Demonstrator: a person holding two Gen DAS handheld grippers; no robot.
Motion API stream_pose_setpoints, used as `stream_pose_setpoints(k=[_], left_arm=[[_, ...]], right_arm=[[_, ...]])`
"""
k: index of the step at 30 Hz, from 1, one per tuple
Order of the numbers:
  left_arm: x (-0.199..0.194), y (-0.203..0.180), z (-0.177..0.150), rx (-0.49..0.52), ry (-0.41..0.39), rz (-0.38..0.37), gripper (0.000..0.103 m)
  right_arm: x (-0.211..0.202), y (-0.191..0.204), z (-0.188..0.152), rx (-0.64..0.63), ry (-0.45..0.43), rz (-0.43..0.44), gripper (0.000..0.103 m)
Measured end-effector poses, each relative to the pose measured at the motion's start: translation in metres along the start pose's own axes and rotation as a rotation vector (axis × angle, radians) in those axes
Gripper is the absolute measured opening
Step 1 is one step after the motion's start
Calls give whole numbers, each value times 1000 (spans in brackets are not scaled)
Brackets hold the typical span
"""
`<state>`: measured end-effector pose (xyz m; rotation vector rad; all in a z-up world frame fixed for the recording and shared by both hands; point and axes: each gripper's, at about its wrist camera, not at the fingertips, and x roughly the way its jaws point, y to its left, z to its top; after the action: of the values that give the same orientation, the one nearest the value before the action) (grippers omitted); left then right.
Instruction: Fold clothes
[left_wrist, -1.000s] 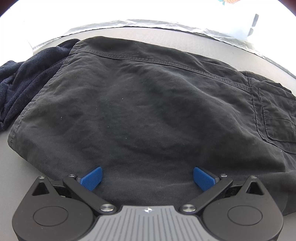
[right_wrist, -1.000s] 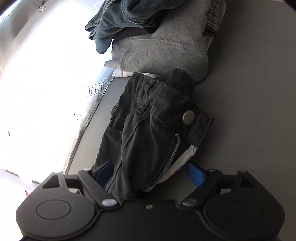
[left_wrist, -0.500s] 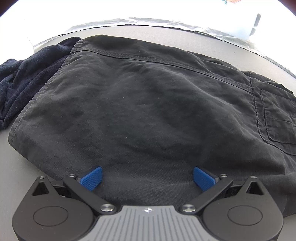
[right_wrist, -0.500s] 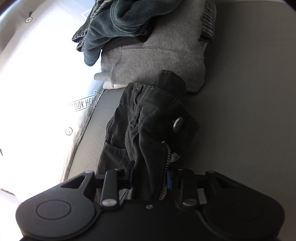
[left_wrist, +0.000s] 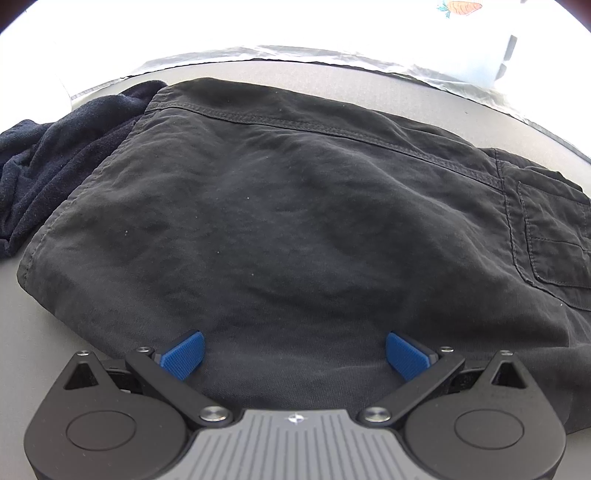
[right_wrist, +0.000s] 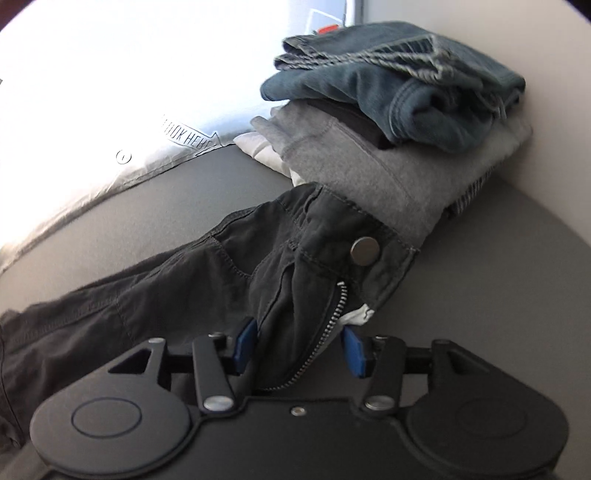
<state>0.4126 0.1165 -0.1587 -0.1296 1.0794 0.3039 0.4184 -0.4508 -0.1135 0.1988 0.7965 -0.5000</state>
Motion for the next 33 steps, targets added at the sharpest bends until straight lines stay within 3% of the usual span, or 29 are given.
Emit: stream_pose_setpoints(k=[1,2,3,5,8,11,13,14,16,17,18,20,26,29,31,33], left_arm=[[0,0,-1,0,-6,0,103],[0,0,-1,0,-9,0,103],[-1,0,-1,1,-13,1,103],[-1,-1,-2,2,-17,0,103],[-1,0,-2,6,-23,-2,103],[0,1,-3,10,-33,-5,103],[-1,1,-3,12,-35,-8,103],[-1,2,-3,15,-36,-10,103],[-1,4,-2,26,-37,-24,103],[-1,5,-1,34,-36,-34,103],[0,7,-1,43,-36,-44,103],[1,8,-1,65,-43,-60,103],[-1,10,-4,103,-67,-86,103],[-3,19,1,142,-42,-149,103],[-8,35,7,126,-47,-215,103],[-16,55,17,80,-99,-194,103]], right_arm=[[-6,6,-1,-47,-10,-14,66],[-13,12,-1,-69,-38,-7,82],[-20,19,-1,-91,-66,0,91],[-31,36,0,-153,-116,34,99],[-48,68,-3,-236,-155,101,102],[-54,102,-7,-228,-113,249,102],[-56,126,-21,-232,-74,372,96],[-55,139,-28,-244,-40,406,88],[-51,162,-45,-262,34,446,66],[-48,173,-53,-269,72,453,49],[-46,178,-61,-270,80,446,41],[-43,187,-75,-273,94,431,42],[-51,190,-106,-327,-59,397,43],[-54,187,-116,-309,-121,382,44],[-56,188,-122,-301,-159,362,46],[-57,189,-124,-294,-170,340,50]])
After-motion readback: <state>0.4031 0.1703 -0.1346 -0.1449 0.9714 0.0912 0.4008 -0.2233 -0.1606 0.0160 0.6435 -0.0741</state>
